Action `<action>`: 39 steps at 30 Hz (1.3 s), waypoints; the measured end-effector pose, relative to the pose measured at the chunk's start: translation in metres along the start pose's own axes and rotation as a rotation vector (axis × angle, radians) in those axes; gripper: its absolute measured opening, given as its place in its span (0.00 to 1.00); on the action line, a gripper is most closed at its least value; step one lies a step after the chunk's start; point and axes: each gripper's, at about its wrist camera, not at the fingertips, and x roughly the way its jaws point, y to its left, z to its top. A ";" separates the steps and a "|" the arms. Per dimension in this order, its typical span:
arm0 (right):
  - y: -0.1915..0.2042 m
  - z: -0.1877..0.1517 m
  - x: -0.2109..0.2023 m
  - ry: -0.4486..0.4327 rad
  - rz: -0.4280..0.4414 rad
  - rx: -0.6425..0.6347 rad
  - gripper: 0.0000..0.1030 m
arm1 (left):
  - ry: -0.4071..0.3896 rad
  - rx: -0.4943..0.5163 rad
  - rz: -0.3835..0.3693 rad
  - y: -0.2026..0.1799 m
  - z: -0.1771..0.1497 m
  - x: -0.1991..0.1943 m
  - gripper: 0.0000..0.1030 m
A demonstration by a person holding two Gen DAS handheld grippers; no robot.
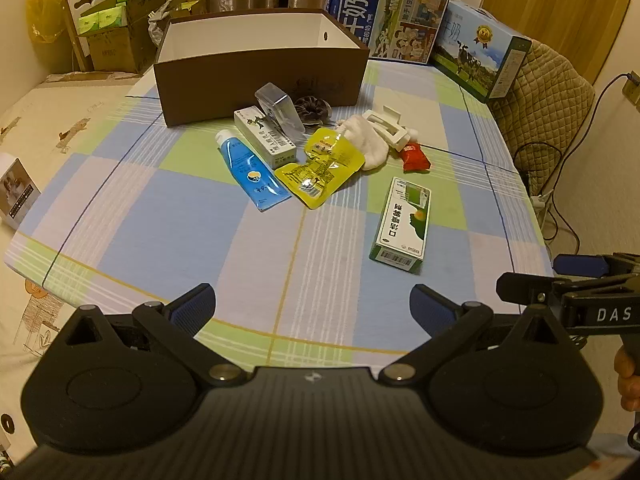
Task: Organize objects
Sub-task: 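Move right gripper toward green-white medicine box while left gripper approaches blue tube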
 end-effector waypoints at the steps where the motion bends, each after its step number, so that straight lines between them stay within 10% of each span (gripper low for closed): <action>1: 0.000 0.000 0.000 0.000 0.001 0.000 0.97 | 0.000 0.000 0.000 0.000 0.000 0.000 0.99; 39: 0.008 0.026 0.016 -0.035 0.018 0.015 0.97 | 0.019 0.001 0.000 0.022 0.024 0.016 0.99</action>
